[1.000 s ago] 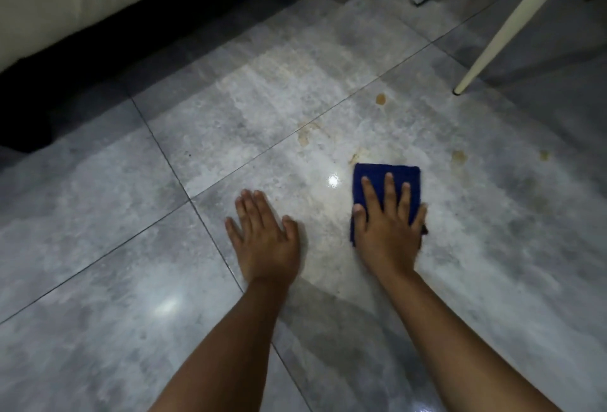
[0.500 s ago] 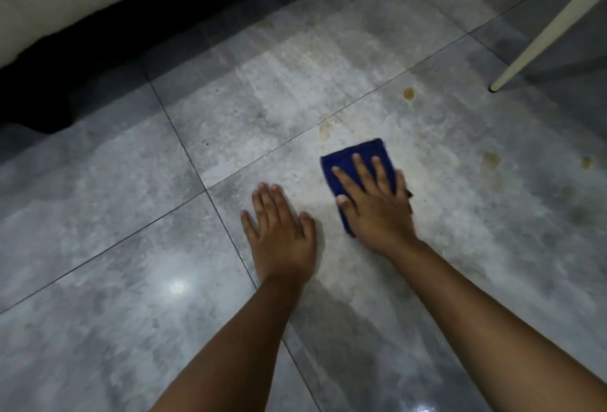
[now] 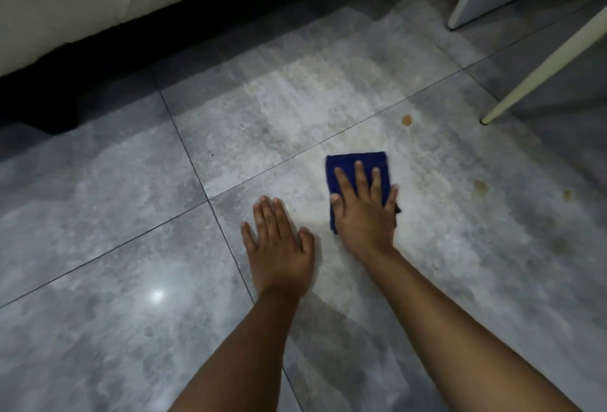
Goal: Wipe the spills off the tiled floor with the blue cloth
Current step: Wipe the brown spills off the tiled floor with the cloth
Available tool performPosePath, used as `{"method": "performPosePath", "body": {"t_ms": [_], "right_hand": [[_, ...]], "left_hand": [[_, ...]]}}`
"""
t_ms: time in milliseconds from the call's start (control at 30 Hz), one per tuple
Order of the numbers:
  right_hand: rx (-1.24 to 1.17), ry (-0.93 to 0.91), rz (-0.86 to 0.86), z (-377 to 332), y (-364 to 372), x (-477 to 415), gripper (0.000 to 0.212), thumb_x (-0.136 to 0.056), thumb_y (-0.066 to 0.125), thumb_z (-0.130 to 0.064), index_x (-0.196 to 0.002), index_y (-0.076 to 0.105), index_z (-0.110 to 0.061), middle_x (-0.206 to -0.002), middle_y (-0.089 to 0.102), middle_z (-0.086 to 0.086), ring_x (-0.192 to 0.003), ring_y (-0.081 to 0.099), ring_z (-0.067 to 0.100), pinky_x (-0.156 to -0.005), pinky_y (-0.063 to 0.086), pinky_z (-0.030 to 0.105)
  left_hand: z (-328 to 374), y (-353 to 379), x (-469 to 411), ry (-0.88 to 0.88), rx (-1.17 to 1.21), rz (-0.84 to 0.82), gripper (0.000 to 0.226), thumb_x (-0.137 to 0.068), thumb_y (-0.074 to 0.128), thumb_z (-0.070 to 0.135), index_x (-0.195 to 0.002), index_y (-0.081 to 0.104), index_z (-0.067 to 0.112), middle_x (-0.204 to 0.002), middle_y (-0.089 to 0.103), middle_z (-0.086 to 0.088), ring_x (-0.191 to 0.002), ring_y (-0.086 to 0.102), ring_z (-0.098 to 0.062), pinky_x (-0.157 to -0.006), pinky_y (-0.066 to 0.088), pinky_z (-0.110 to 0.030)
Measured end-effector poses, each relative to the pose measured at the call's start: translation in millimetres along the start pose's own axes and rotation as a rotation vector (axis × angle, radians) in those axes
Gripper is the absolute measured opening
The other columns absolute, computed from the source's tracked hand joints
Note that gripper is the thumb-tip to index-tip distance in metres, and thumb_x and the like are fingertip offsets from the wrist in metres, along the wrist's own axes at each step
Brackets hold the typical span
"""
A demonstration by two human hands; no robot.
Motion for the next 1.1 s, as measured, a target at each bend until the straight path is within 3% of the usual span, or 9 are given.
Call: {"method": "performPosePath", "body": {"t_ms": [167,300,434,534,634,734,800,1001,1101], "right_hand": [[0.013,-0.192,-0.110,-10.0,-4.7,-55.8,0.052,-0.100,0.016,-0.050,-0.151,0.008,-0.040,-0.161,-0.008,-0.005,-0.146,-0.013,0.022,-0.114,-0.012,0.053],[-0.008,0.054,0.040,57.9,-20.4,-68.6,0.053,-0.100,0.017,-0.049,-0.152,0.011,-0.037,-0.162,-0.001,-0.002,-0.147,-0.005,0.023,-0.115,-0.006,0.054],[-0.051,0.302,0.055,119.7,-26.6,3.0,0.054,-0.100,0.019,-0.049,-0.152,0.009,-0.038,-0.162,-0.001,-0.003,-0.147,-0.006,0.023,-0.116,-0.004,0.055],[0.000,0.262,0.033,106.1,-15.7,67.0,0.055,-0.099,0.017,-0.051,-0.151,0.007,-0.038,-0.161,-0.001,-0.002,-0.147,-0.006,0.025,-0.115,-0.005,0.055],[0.033,0.157,-0.041,97.1,-14.6,76.9,0.057,-0.095,0.003,-0.055,-0.150,-0.003,-0.041,-0.159,-0.011,-0.005,-0.146,-0.015,0.022,-0.115,-0.012,0.052],[0.029,0.118,-0.051,107.1,-23.1,48.8,0.053,-0.100,0.012,-0.052,-0.150,-0.003,-0.042,-0.160,-0.012,-0.006,-0.146,-0.017,0.019,-0.115,-0.014,0.050],[0.007,0.159,0.009,122.4,-32.7,25.3,0.053,-0.100,0.013,-0.052,-0.150,-0.002,-0.042,-0.160,-0.011,-0.006,-0.146,-0.016,0.019,-0.115,-0.014,0.049],[-0.030,0.420,0.069,209.9,-47.7,25.6,0.054,-0.099,0.013,-0.053,-0.151,0.001,-0.041,-0.161,-0.008,-0.006,-0.146,-0.013,0.020,-0.115,-0.010,0.054],[-0.038,0.459,0.087,192.2,-36.8,65.4,0.055,-0.100,0.015,-0.052,-0.151,-0.001,-0.040,-0.160,-0.012,-0.006,-0.146,-0.017,0.020,-0.115,-0.011,0.053]], "left_hand": [[1.5,-0.6,0.3,-0.009,0.025,0.016,0.070,-0.094,0.013,0.046,-0.151,-0.005,0.010,-0.160,-0.008,-0.009,-0.146,-0.014,-0.019,-0.118,-0.006,-0.047],[3.4,-1.7,-1.5,-0.007,0.036,0.029,0.070,-0.093,0.016,0.045,-0.152,0.000,0.010,-0.161,-0.003,-0.009,-0.147,-0.009,-0.020,-0.118,-0.004,-0.048],[-2.9,-0.2,-2.9,0.008,0.023,0.031,0.071,-0.093,0.015,0.047,-0.152,0.001,0.009,-0.161,-0.002,-0.010,-0.147,-0.008,-0.021,-0.118,-0.005,-0.048],[-2.6,-0.9,1.7,-0.015,0.016,-0.008,0.073,-0.092,0.012,0.046,-0.152,0.000,0.008,-0.160,-0.002,-0.012,-0.147,-0.007,-0.023,-0.117,-0.004,-0.050],[11.1,-5.5,-0.6,-0.086,0.025,-0.068,0.073,-0.094,0.015,0.046,-0.151,-0.008,0.007,-0.155,-0.023,-0.011,-0.145,-0.018,-0.024,-0.115,-0.009,-0.057],[65.5,-7.6,-10.8,0.119,0.021,-0.052,0.077,-0.095,0.024,0.048,-0.149,-0.016,0.010,-0.155,-0.027,-0.011,-0.143,-0.025,-0.022,-0.111,-0.022,-0.053],[112.1,-0.4,-22.6,0.235,0.054,-0.042,0.075,-0.096,0.021,0.050,-0.150,-0.013,0.011,-0.158,-0.021,-0.010,-0.144,-0.021,-0.021,-0.113,-0.017,-0.052],[142.8,24.6,-32.2,0.151,-0.045,-0.035,0.075,-0.091,0.005,0.055,-0.150,-0.009,0.011,-0.160,-0.013,-0.010,-0.147,-0.012,-0.023,-0.114,-0.009,-0.055],[141.9,25.2,-30.6,0.139,-0.062,-0.031,0.077,-0.089,0.002,0.056,-0.150,-0.010,0.012,-0.160,-0.013,-0.011,-0.147,-0.012,-0.023,-0.114,-0.007,-0.056]]}}
Point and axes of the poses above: each hand's wrist, its own x-axis away from the middle knuckle, its own y-axis out of the palm, z = x × y, the point moved 5 cm from there along -x, towards the middle knuckle
